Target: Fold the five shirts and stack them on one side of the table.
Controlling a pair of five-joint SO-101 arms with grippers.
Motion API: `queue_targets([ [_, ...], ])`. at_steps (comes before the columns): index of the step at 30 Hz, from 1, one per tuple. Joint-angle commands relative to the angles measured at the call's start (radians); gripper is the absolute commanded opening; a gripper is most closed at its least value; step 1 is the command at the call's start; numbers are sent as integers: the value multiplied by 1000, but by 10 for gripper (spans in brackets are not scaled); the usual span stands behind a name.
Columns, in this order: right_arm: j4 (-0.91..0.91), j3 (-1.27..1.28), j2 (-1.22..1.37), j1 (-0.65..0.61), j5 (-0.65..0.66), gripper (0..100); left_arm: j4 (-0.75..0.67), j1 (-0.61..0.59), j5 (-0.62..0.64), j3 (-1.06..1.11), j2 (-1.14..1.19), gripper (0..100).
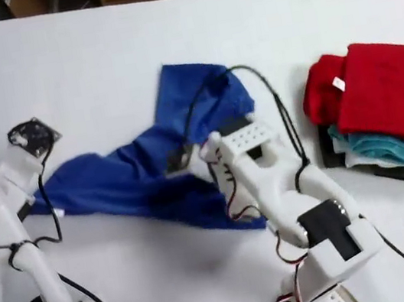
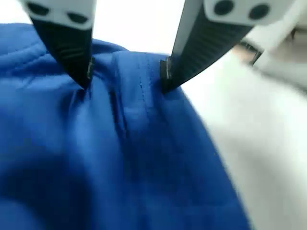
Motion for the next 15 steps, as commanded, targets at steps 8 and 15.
queue_targets([
  [8,166,9,-65,-4,187,231,-8,-8,-5,-39,-52,20],
  [15,33,15,-366,-4,-54,231,-3,-9,-2,-38,-52,20],
])
